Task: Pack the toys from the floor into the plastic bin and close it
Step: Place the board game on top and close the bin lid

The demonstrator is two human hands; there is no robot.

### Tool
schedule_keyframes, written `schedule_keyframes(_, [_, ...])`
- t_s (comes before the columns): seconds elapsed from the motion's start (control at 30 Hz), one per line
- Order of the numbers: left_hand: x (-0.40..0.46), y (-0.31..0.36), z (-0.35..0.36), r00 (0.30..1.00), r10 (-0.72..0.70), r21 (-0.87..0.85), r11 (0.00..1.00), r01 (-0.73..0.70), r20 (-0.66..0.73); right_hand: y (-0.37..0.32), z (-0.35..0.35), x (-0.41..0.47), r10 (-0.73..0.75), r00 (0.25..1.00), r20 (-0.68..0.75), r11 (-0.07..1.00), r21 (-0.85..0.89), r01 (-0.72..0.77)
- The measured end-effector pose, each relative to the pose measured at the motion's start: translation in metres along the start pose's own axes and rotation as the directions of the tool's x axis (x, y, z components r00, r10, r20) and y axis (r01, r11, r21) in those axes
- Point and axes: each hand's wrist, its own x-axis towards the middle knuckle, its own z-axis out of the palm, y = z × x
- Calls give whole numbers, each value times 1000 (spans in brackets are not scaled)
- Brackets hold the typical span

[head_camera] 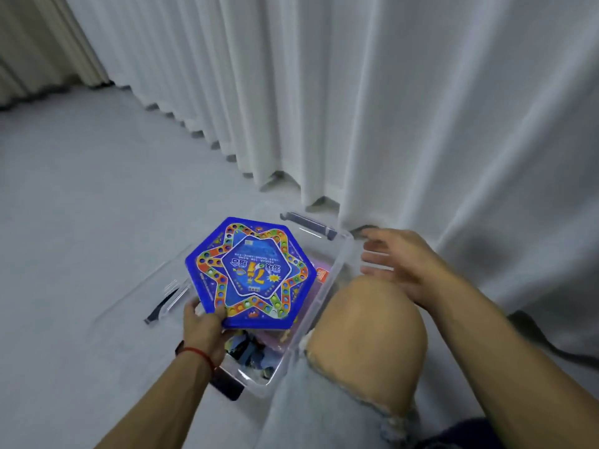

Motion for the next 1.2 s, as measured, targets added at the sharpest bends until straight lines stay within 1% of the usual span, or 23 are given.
schedule_keyframes(0.03, [0,-5,-1,1000,-15,49,999,16,-7,1,3,-1,8,1000,5,1000,-19,-8])
schedule_keyframes(0.1, [4,-3,3,996,-70,188,980,60,48,3,9,-2,5,1000,4,997,-75,-5])
schedule_keyframes(0.13, [6,3,6,994,-89,305,950,67,58,3,12,-4,-1,1000,3,994,-108,1])
schedule_keyframes(0.17, [12,11,7,995,-90,466,883,59,45,2,15,-5,-12,1000,5,990,-140,12])
schedule_keyframes(0.2, [16,21,8,996,-84,644,764,42,34,0,19,-5,-30,999,10,985,-170,32])
schedule_keyframes(0.23, [20,30,6,998,-62,802,597,12,32,-4,24,-4,-52,998,27,978,-202,56])
schedule_keyframes(0.3, [25,42,2,996,32,960,265,-88,83,-14,38,-3,-97,991,88,947,-299,119])
schedule_keyframes(0.33, [29,46,0,986,120,975,178,-136,116,-22,46,-3,-128,983,129,916,-364,167])
schedule_keyframes(0.37, [33,49,-2,966,216,973,151,-176,141,-32,57,-3,-156,970,188,872,-435,224])
schedule_keyframes(0.47, [40,62,-9,864,481,936,215,-280,148,-66,100,-22,-156,891,426,644,-641,419])
schedule_keyframes(0.5, [46,65,-17,832,544,922,261,-288,106,-74,116,-30,-127,855,503,538,-689,486])
schedule_keyframes(0.57, [64,69,-42,790,612,884,388,-262,-34,-80,147,-43,-64,782,620,271,-744,611])
schedule_keyframes(0.6, [76,65,-57,799,592,868,447,-217,-105,-78,161,-48,-32,751,660,138,-741,657])
schedule_keyframes(0.63, [87,60,-73,831,536,862,482,-157,-148,-72,172,-50,-7,726,687,45,-725,687])
schedule_keyframes(0.67, [99,52,-87,878,451,863,495,-97,-159,-65,180,-50,20,711,703,-4,-711,703])
schedule_keyframes(0.73, [119,38,-106,944,310,858,509,-69,-108,-47,191,-45,99,697,710,-92,-691,717])
schedule_keyframes(0.8, [134,36,-112,969,244,811,571,-126,-22,-31,196,-36,212,699,683,-217,-664,715])
schedule_keyframes(0.83, [143,37,-115,976,218,799,583,-145,18,-21,200,-32,253,704,664,-255,-656,710])
schedule_keyframes(0.87, [152,39,-117,981,185,813,562,-149,52,-9,204,-29,275,711,647,-273,-656,703])
schedule_keyframes(0.93, [172,38,-122,988,122,879,455,-145,100,27,221,-26,276,730,625,-260,-683,682])
schedule_keyframes(1.03, [207,28,-129,985,62,939,297,-174,162,107,257,-28,282,725,628,-167,-712,682])
schedule_keyframes(1.1, [233,22,-132,986,26,965,204,-168,166,147,275,-25,256,714,651,-105,-716,690])
schedule_keyframes(1.2, [264,17,-132,987,-16,981,108,-158,161,163,282,-15,181,747,640,-18,-757,653])
